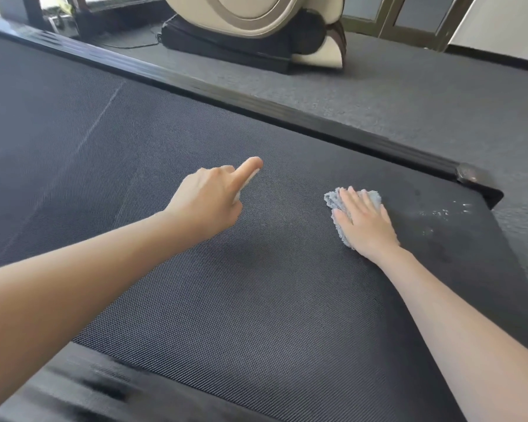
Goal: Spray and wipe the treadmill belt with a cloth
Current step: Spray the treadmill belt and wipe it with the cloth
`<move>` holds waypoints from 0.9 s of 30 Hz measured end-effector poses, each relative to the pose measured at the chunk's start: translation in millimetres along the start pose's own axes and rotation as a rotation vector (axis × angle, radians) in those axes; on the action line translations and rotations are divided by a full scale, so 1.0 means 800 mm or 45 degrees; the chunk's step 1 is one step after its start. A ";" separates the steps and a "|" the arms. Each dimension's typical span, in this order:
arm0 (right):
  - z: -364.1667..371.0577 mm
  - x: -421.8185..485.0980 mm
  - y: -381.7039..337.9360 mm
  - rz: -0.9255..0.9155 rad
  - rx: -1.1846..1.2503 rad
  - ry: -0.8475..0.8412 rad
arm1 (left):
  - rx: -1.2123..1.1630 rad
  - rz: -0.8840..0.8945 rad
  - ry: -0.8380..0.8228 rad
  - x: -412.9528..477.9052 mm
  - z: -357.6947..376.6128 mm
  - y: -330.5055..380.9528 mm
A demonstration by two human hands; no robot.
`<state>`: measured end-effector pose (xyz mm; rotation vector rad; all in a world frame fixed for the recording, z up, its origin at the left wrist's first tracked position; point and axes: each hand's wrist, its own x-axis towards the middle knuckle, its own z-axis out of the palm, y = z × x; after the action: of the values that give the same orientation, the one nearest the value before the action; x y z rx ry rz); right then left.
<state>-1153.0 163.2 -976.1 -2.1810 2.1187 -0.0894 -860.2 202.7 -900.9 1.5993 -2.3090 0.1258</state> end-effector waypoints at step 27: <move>-0.006 -0.072 -0.075 -0.573 0.112 -0.109 | -0.300 0.027 0.010 -0.063 -0.041 -0.041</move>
<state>-1096.0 221.9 -962.7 -2.5116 1.5167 -0.1169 -806.7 244.2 -889.6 1.4545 -2.2396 -0.1304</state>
